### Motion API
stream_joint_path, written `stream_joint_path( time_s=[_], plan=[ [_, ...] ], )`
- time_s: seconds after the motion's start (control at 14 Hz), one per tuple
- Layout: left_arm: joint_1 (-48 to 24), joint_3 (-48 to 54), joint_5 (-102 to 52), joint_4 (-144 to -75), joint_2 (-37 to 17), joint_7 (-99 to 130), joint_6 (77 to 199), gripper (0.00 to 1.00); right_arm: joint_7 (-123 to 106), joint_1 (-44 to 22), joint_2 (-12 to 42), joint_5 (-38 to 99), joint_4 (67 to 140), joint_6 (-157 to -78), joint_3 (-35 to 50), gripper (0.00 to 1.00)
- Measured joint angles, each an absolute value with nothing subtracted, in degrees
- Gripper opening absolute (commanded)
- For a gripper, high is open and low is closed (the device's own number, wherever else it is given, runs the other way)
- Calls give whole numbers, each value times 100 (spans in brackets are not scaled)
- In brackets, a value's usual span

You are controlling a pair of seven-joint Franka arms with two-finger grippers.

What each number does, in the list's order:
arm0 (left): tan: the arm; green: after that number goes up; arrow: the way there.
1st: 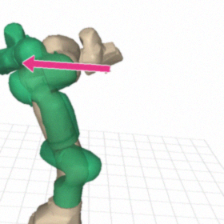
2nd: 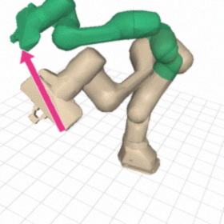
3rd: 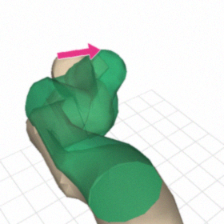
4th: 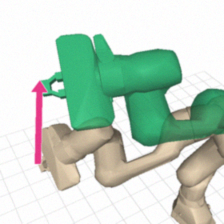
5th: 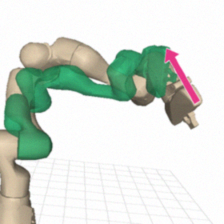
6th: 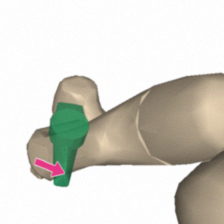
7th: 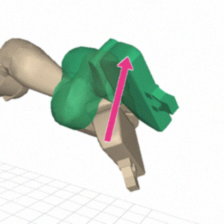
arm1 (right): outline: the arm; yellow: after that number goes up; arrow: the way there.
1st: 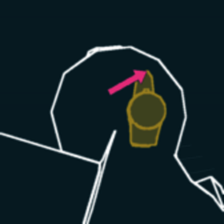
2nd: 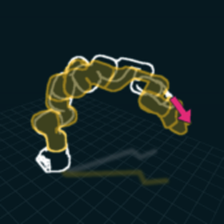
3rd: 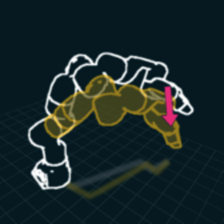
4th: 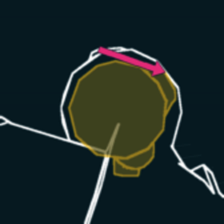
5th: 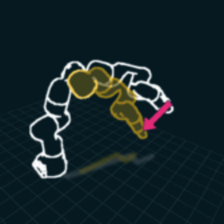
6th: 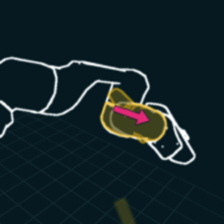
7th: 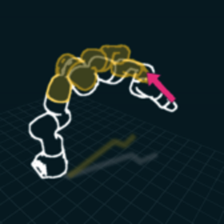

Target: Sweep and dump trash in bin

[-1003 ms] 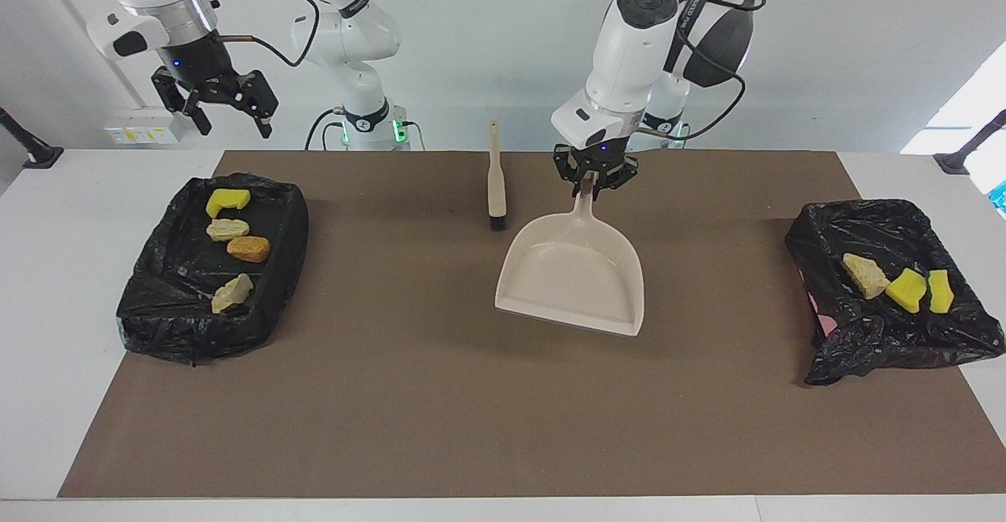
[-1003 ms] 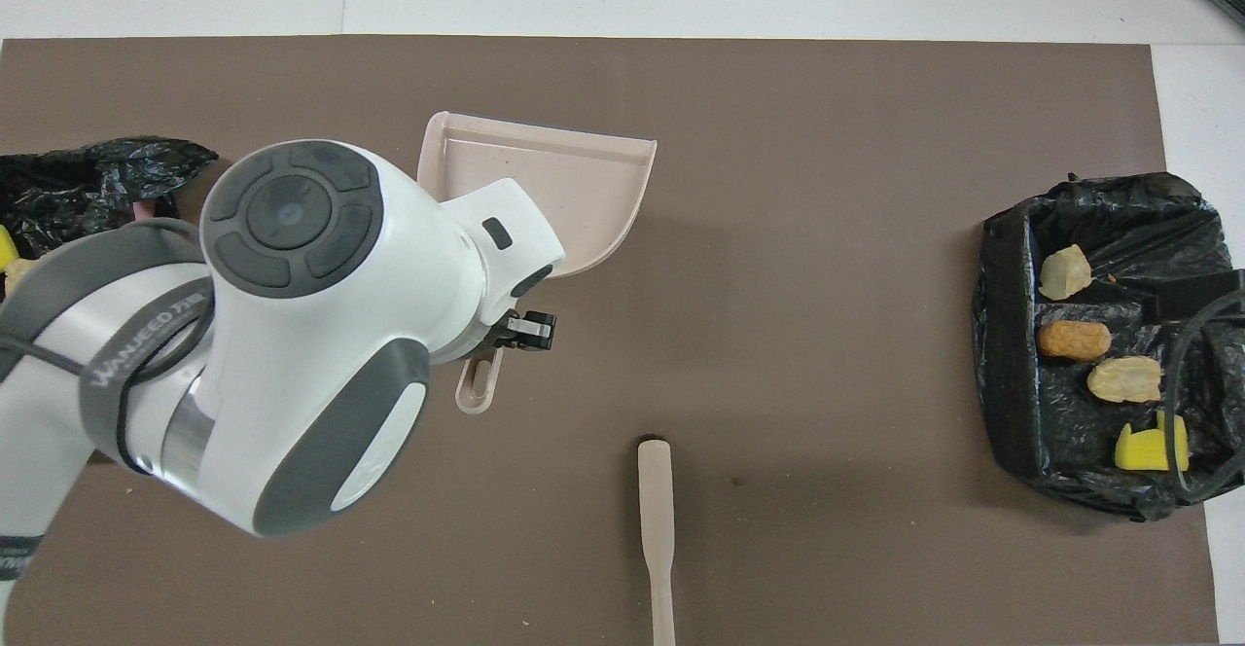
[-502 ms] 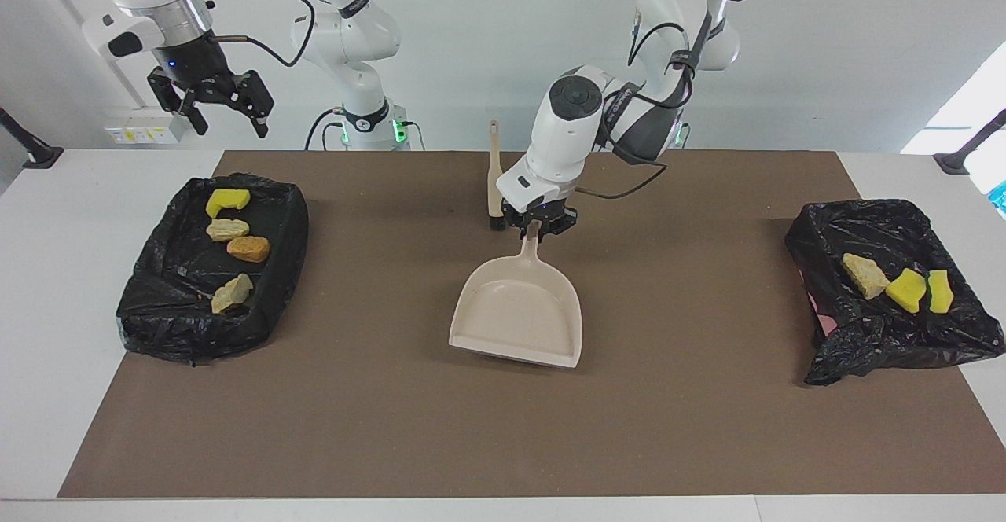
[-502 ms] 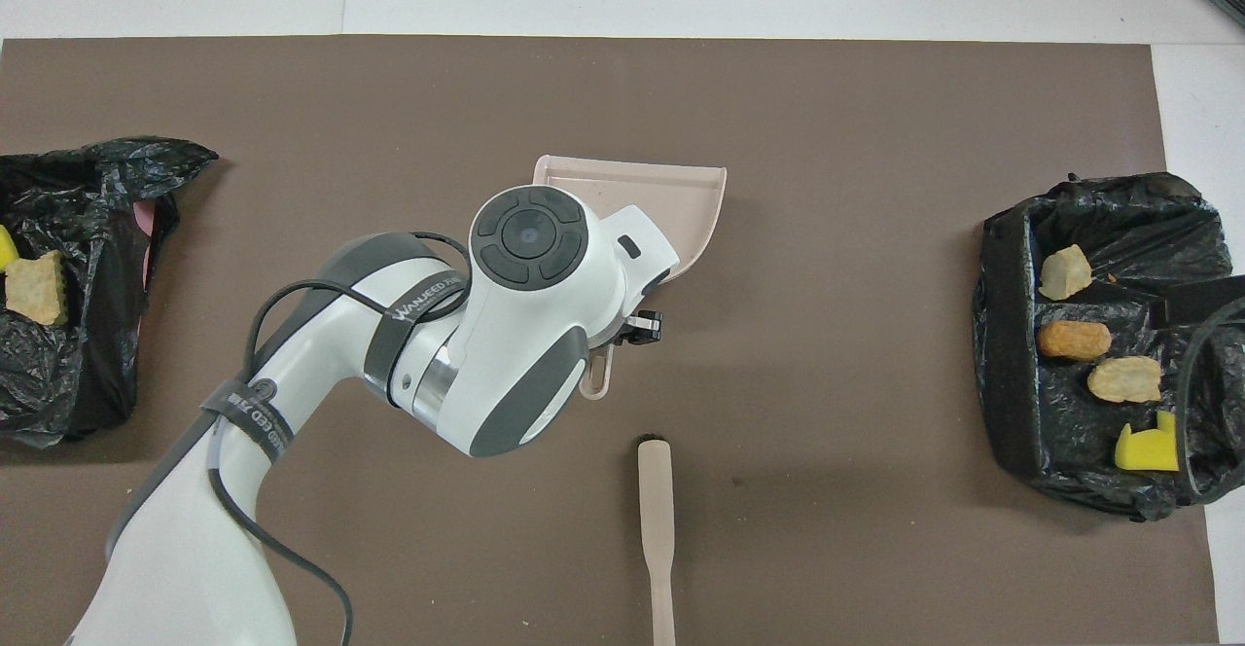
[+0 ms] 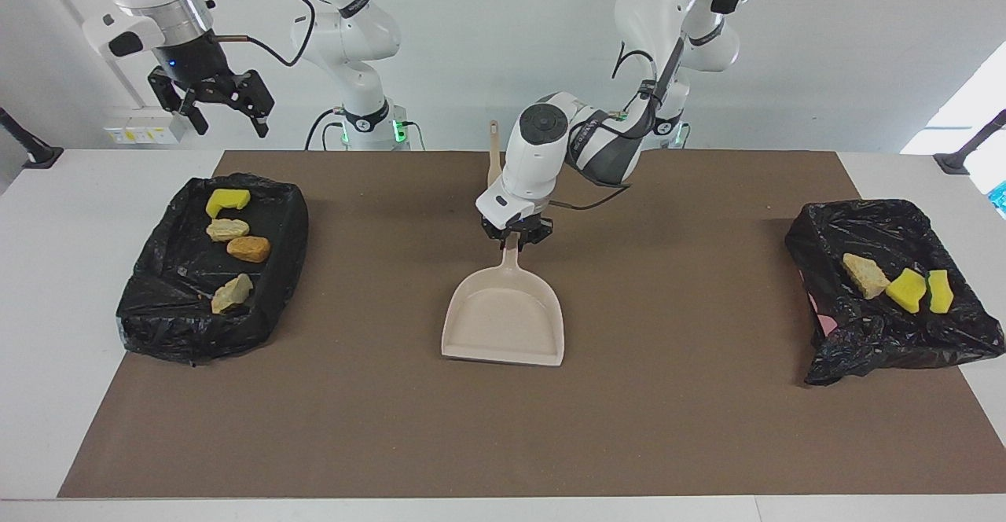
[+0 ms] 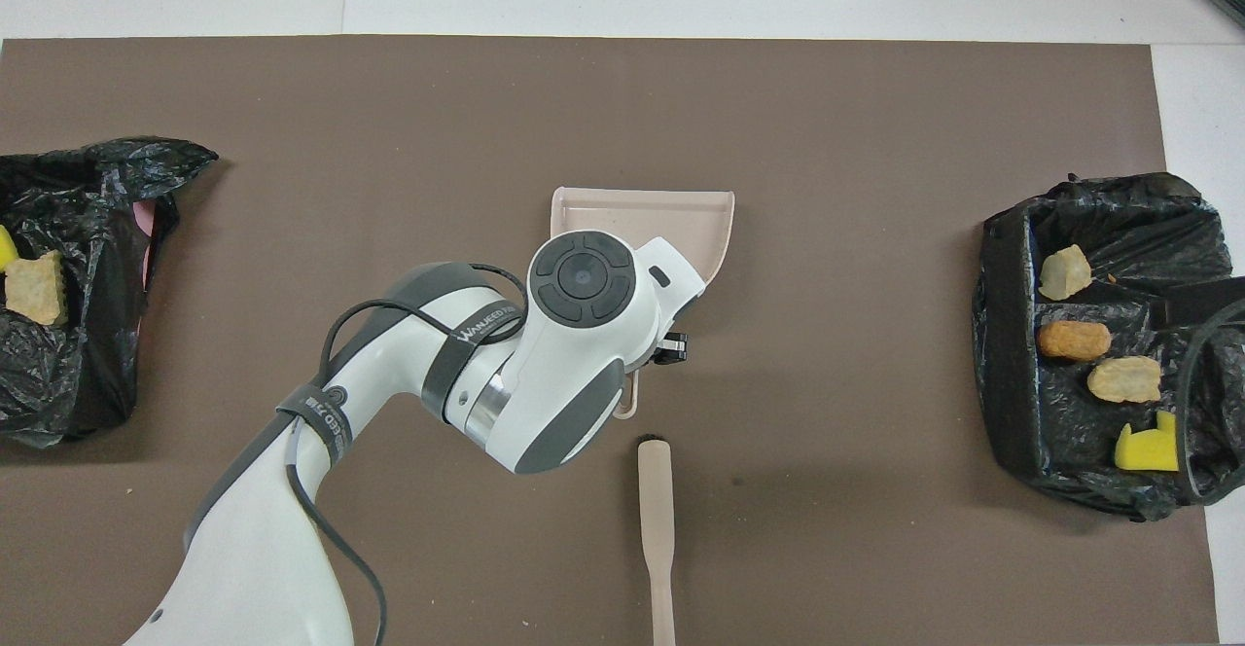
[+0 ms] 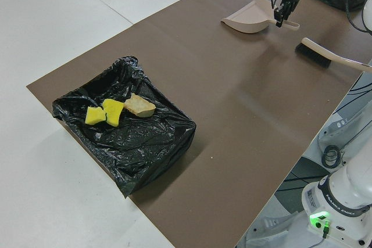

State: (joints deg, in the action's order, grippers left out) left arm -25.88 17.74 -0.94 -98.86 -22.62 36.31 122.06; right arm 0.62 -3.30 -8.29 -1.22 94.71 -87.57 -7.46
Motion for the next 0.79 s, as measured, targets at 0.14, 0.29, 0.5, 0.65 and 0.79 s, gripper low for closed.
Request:
stream_joint_path(
  time_s=[0.14,0.29,0.5,0.65,0.79],
  plan=[
    [-2580,1726,9,-9868,-2258,3900,12208,100,62,-330,-831,-122,9479,-8757,-746,100],
    [-2458,1676,66,-9842,-2201,3966,12207,100,62,-330,-833,-122,9487,-8757,-746,100],
    [-2010,1639,101,-9799,-1983,3951,12110,100,62,-330,-837,-122,9495,-8757,-746,100],
    [-1628,1631,195,-9732,-1825,3807,11929,100,62,-330,-838,-122,9498,-8757,-746,100],
    [-1268,1624,243,-9628,-1660,3469,11629,100,62,-330,-839,-122,9502,-8757,-746,100]
  ],
)
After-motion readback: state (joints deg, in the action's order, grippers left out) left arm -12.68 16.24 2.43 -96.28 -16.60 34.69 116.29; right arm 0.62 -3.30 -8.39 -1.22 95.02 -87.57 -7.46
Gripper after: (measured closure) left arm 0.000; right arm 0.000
